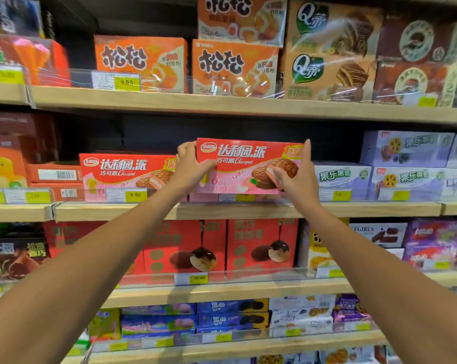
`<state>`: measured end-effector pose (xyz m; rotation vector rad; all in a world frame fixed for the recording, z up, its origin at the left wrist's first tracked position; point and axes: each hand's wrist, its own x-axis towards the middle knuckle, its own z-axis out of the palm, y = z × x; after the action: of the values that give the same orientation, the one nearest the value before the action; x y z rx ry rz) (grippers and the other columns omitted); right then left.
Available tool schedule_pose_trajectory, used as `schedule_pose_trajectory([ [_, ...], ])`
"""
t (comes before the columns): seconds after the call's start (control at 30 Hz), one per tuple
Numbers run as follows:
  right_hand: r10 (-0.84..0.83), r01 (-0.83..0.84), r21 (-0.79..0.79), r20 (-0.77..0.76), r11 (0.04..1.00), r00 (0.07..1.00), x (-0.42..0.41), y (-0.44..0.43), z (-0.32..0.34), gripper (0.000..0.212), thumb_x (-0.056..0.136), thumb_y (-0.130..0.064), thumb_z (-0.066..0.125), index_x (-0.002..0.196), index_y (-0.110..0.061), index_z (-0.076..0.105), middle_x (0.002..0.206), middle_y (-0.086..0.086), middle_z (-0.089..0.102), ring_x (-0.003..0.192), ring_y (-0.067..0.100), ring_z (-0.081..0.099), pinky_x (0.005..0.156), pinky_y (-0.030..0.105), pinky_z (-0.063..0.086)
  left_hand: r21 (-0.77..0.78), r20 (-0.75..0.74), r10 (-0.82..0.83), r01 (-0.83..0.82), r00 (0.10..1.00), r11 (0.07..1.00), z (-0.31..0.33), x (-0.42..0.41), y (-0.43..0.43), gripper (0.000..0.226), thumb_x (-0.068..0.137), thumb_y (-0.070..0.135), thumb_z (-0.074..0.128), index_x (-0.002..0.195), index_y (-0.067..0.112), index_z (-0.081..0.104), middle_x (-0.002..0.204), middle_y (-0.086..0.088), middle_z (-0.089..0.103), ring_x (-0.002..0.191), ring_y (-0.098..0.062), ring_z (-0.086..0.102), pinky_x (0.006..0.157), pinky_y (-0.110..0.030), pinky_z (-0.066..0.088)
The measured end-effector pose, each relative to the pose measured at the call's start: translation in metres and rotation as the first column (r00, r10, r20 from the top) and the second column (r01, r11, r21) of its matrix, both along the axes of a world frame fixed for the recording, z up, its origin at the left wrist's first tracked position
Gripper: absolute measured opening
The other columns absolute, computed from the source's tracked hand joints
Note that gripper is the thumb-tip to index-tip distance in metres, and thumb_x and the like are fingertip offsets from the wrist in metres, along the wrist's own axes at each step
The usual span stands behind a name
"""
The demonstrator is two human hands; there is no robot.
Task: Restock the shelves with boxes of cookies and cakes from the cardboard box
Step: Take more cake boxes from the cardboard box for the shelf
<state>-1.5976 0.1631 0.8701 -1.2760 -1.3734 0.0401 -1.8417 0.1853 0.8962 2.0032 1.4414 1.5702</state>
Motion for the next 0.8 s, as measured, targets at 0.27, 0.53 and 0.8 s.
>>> schedule_pose_trajectory([
  [0.27,-0.01,0.01,-0.002,0.032,1.0,0.999,-0.001,0.017,0.008,0.094,0.086,-0.045,0.064,0.151,-0.035,-0.002,0.134,0.009,0.043,0.121,0.023,0.047,0.083,0.029,0.033,0.114,0.017,-0.017,0.015,1.0,0.993,-0.004,-0.001,0.015,0.046,0.086,0.024,0.061,0.126,0.013,0.042,0.134,-0.005,0.028,0.127,-0.024,0.037,0.107,-0.046,0.041],
  [0.53,0.037,-0.036,0.045,-0.015,0.998,0.999,-0.007,0.035,0.005,0.082,0.082,-0.035,0.07,0.144,-0.032,0.017,0.128,0.008,0.043,0.108,0.018,0.051,0.086,0.033,0.044,0.206,-0.091,0.098,-0.077,0.991,0.975,-0.013,-0.001,0.027,0.047,0.088,0.024,0.059,0.13,0.016,0.04,0.134,-0.006,0.029,0.125,-0.02,0.028,0.102,-0.03,0.032],
  [0.8,-0.025,0.024,0.024,0.016,0.999,1.0,-0.018,0.046,-0.009,0.072,0.08,-0.025,0.073,0.136,-0.021,0.028,0.126,0.005,0.045,0.111,0.016,0.048,0.082,0.026,0.037,0.29,-0.181,0.26,-0.201,0.949,0.936,-0.024,-0.01,0.037,0.05,0.084,0.026,0.065,0.125,0.009,0.044,0.138,-0.009,0.032,0.129,-0.024,0.027,0.107,-0.038,0.035],
])
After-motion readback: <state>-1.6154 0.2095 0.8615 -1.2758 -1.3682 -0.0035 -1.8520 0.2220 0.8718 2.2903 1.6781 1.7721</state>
